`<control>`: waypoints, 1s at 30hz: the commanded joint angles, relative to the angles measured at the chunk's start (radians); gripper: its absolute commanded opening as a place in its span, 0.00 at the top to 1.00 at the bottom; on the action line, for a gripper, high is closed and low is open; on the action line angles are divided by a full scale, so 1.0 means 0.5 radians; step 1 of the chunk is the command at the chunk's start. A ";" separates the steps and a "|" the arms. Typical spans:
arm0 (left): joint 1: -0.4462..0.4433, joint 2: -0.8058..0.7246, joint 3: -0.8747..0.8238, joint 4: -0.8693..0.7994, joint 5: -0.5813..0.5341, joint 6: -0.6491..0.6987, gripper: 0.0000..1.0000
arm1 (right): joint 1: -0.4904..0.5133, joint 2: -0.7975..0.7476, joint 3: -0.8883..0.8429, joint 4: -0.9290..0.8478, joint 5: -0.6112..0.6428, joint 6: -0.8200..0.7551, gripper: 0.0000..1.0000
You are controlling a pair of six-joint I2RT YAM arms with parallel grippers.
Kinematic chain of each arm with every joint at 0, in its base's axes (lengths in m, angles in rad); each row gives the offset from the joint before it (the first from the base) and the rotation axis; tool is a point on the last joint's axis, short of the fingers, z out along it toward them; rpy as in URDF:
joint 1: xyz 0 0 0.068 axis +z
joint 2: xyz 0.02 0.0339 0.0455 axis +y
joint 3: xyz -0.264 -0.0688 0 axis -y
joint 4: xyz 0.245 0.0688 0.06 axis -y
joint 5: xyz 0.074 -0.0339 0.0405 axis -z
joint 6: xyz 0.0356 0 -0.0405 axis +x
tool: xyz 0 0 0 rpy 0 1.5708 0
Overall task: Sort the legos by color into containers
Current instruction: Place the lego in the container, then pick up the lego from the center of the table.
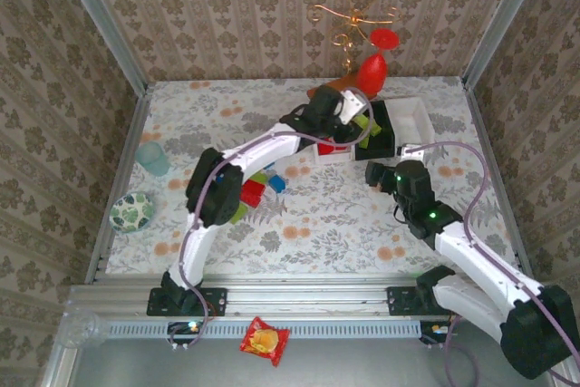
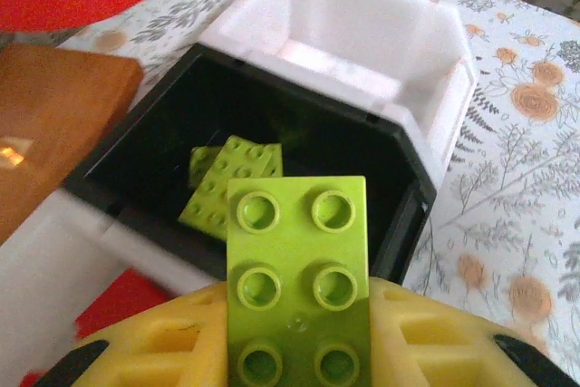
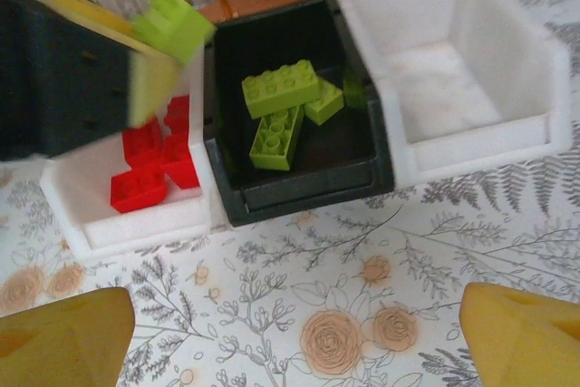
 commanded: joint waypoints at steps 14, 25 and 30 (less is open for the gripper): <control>-0.038 0.420 0.901 -0.500 0.026 -0.105 0.35 | 0.028 -0.337 -0.151 -0.156 0.093 0.092 0.08; 0.217 -0.938 -0.978 0.167 -0.101 -0.402 0.31 | 0.496 0.110 -0.140 0.322 0.032 -0.012 0.08; 0.559 -1.548 -1.805 0.331 -0.011 -0.713 0.29 | 0.787 0.719 0.129 0.508 -0.112 -0.227 0.08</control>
